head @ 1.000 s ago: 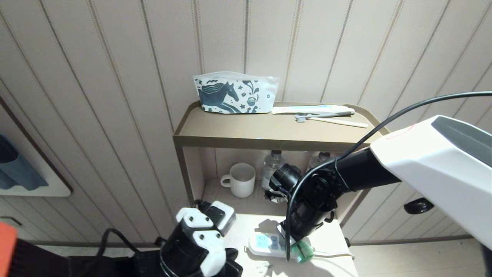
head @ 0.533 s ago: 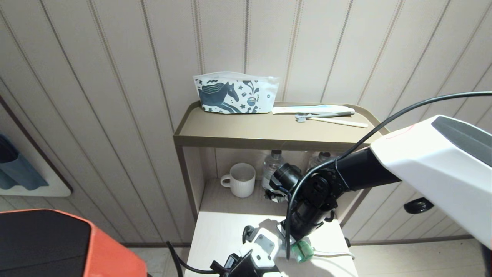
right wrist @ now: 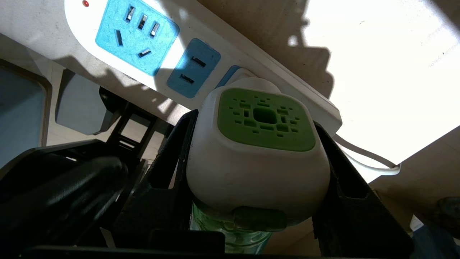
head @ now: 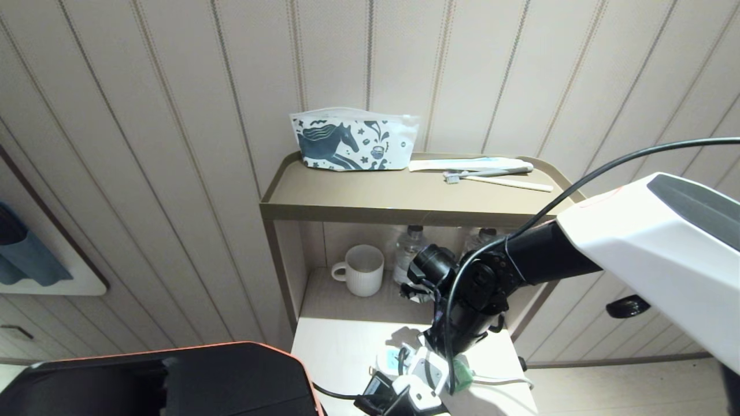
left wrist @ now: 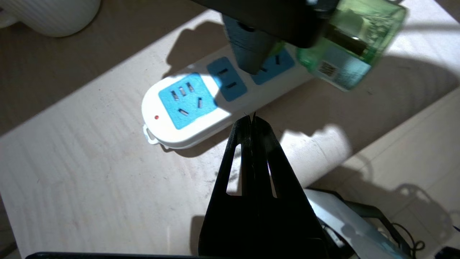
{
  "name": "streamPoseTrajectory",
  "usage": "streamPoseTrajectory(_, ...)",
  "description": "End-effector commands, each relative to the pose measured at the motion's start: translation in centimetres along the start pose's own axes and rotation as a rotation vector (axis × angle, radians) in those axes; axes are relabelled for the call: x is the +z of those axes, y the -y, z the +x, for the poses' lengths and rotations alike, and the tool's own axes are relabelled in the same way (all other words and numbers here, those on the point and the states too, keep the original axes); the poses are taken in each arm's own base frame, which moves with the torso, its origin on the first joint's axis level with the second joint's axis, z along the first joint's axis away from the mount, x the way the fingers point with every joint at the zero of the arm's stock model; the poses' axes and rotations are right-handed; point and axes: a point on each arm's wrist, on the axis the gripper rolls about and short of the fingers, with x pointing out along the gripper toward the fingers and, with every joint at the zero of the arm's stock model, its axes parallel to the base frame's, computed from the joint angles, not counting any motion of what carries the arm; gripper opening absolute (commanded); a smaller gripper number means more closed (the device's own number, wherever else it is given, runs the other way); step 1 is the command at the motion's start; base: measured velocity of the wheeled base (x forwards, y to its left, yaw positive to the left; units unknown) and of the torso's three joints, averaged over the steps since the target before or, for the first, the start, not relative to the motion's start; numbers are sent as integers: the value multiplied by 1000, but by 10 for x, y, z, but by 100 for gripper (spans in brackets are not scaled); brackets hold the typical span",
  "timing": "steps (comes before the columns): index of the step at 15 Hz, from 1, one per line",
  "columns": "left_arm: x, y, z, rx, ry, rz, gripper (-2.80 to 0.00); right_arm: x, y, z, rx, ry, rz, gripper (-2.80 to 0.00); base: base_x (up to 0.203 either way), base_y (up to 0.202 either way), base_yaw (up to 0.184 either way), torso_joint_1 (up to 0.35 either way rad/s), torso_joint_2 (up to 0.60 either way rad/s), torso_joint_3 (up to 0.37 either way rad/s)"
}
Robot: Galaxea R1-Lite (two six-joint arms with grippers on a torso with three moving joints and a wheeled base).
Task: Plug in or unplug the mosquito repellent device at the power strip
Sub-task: Hold the socket with your left hand and unplug it with your right hand
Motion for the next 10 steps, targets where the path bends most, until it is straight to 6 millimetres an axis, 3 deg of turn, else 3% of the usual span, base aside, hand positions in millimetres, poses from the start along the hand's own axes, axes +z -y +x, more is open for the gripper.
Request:
streamPoseTrajectory(1,-8,-13,12,44,-13,-20,-280,0,0,2,-1,-8,0,-280,0,0,0,0,0,0)
streamPoseTrajectory(7,-5,-45,15,236,33,-101,-280,0,0,3,-1,-9,0,-280,0,0,0,0,0,0)
streamPoseTrajectory(10,-14,-46,21,341,26,-114,-280,0,0,2,10,-9,1,-280,0,0,0,0,0,0)
